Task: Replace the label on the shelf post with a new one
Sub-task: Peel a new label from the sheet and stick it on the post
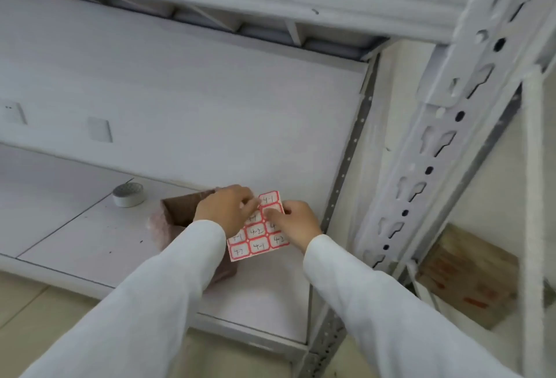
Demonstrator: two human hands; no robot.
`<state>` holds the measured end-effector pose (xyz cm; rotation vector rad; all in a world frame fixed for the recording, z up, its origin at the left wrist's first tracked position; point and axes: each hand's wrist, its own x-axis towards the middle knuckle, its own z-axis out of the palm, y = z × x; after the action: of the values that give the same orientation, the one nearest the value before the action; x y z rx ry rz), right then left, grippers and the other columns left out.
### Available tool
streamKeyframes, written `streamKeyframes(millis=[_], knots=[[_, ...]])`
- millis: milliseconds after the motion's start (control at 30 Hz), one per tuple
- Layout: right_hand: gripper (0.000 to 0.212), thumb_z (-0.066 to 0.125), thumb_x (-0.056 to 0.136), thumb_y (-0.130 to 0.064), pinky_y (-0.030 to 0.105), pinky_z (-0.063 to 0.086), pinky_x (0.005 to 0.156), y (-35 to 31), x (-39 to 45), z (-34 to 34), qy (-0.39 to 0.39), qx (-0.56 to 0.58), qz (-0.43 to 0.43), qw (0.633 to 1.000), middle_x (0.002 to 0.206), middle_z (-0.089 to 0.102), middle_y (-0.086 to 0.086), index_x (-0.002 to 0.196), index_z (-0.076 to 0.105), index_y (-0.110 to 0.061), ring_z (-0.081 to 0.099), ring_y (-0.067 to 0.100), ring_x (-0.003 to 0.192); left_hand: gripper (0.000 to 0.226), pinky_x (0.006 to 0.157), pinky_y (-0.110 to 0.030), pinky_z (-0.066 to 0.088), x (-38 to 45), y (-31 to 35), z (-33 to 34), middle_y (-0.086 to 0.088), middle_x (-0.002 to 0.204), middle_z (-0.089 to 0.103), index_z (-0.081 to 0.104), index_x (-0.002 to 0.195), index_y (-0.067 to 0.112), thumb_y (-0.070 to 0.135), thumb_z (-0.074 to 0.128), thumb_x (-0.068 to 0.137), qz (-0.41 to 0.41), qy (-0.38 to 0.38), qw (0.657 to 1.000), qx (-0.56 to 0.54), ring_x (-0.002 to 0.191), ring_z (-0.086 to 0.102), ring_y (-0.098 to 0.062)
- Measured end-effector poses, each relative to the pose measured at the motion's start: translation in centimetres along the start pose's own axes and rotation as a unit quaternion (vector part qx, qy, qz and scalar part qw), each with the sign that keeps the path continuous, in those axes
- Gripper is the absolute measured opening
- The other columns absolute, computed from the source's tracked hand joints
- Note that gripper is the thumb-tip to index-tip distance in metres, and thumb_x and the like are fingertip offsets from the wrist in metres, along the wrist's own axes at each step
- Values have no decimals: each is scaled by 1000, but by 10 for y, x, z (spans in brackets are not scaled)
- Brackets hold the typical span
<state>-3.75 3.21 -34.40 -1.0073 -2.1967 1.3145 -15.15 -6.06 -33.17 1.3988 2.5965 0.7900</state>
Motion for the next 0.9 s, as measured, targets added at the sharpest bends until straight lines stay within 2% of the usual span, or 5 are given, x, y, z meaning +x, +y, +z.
streamKeyframes(millis=[67, 167, 300, 533, 900], knots=[[20, 54, 90, -28, 30, 53, 76, -15, -8, -10, -12, -21, -13, 1000, 84, 70, 2, 85, 68, -15, 67, 19, 80, 18, 89, -27, 43, -4, 15, -4, 10, 108, 59, 63, 106, 28, 32, 52, 93, 41, 1, 993, -110, 97, 57, -12], [26, 45, 92, -24, 33, 52, 81, -34, -15, -26, -29, -80, -30, 996, 92, 71, 8, 89, 67, -11, 67, 22, 85, 18, 95, -27, 43, -10, 28, -11, 10, 108, 61, 67, 105, 30, 26, 55, 92, 60, 13, 983, -174, 99, 57, -10], [26, 43, 95, -29, 32, 52, 84, -46, -30, -43, -94, -135, -35, 986, 101, 70, 7, 99, 63, -13, 67, 22, 90, 14, 84, -23, 47, -20, 35, -18, 11, 100, 64, 66, 99, 32, 26, 56, 92, 62, -10, 979, -193, 93, 62, -10], [24, 41, 98, -26, 28, 51, 81, -49, -40, -53, -110, -211, -81, 968, 110, 67, 6, 106, 60, -14, 65, 23, 96, 7, 76, -24, 53, -19, 39, -23, 8, 85, 69, 68, 87, 26, 25, 61, 89, 47, -19, 970, -236, 79, 66, -10], [19, 43, 95, -23, 30, 54, 80, -46, -36, -48, -114, -210, -108, 965, 101, 67, 2, 94, 61, -15, 65, 18, 90, 17, 65, -22, 52, -16, 23, -26, 8, 78, 69, 69, 79, 26, 21, 58, 91, 27, -44, 957, -285, 74, 66, -11]])
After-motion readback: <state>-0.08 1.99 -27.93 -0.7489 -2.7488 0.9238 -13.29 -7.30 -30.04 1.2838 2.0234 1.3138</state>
